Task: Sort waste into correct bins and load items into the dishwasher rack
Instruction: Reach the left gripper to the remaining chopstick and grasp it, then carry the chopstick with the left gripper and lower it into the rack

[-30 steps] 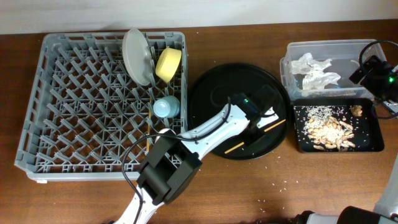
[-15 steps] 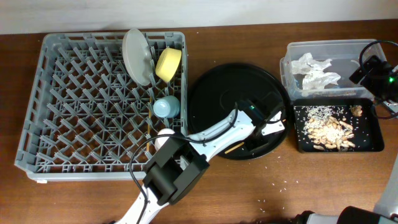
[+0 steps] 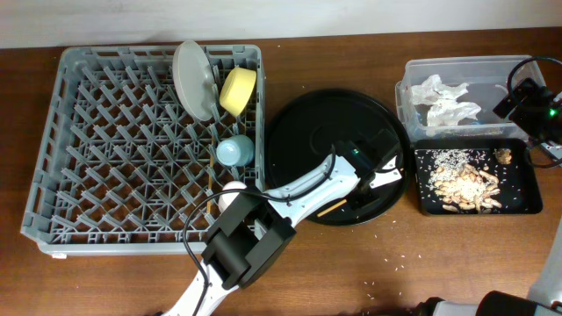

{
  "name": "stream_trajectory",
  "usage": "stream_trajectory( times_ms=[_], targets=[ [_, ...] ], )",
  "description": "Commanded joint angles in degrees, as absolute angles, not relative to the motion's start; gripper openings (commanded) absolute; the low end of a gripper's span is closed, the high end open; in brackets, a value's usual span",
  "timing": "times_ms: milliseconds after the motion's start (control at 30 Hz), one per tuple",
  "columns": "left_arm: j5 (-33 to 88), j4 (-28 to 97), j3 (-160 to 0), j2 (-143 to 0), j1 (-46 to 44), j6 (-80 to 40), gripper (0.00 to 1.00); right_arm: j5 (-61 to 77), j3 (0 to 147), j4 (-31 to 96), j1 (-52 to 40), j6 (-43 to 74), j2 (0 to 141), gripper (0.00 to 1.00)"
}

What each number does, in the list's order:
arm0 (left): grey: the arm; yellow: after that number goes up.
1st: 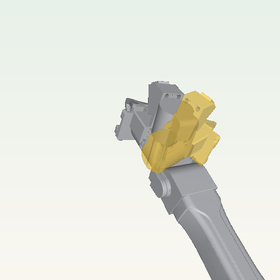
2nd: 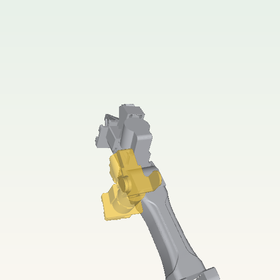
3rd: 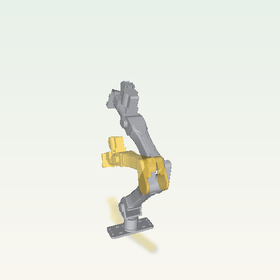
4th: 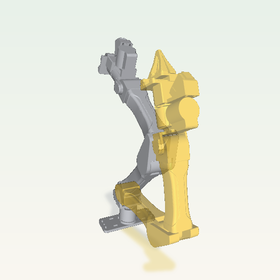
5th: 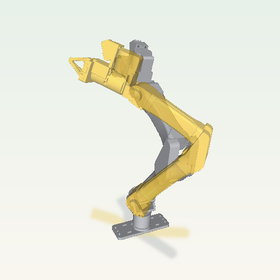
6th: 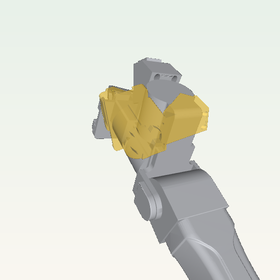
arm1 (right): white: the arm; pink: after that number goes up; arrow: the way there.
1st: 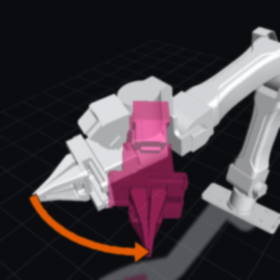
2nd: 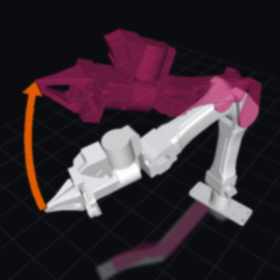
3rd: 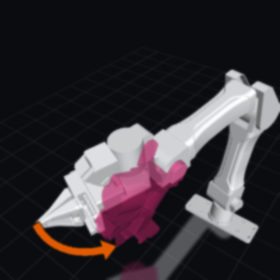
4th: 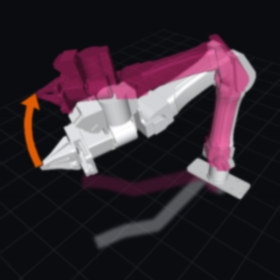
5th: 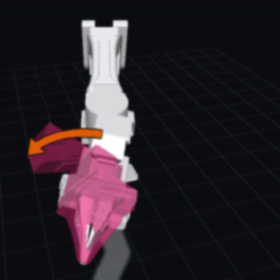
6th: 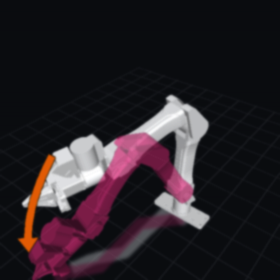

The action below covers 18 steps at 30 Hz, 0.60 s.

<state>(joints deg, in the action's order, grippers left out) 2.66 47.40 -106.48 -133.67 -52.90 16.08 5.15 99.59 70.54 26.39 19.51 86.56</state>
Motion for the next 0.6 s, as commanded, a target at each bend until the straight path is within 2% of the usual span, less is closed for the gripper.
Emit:
stream_trajectory(
  times_ms=[0, 200, 267, 433, 567],
  targets=[
    [6.7, 46.7, -104.1, -134.5, -52.8, 15.9, 0.17, 4.0, 100.6, 70.7, 26.7, 20.0, 86.6, 0.98],
    [6.7, 44.6, -104.0, -135.1, -52.8, 15.9, 0.16, 4.0, 100.6, 70.7, 26.7, 20.0, 86.6, 0.99],
    [6.7, 44.6, -104.0, -135.1, -52.8, 15.9, 0.01, 4.0, 100.6, 70.7, 26.7, 20.0, 86.6, 0.98],
    [4.4, 46.6, -106.1, -134.3, -52.4, 15.9, 0.0, 4.0, 100.6, 70.7, 26.7, 20.0, 86.6, 0.98],
    [0.6, 57.0, -116.4, -129.5, -48.4, 14.2, 0.0, 4.0, 100.6, 70.7, 26.7, 20.0, 86.6, 0.98]
  ],
)
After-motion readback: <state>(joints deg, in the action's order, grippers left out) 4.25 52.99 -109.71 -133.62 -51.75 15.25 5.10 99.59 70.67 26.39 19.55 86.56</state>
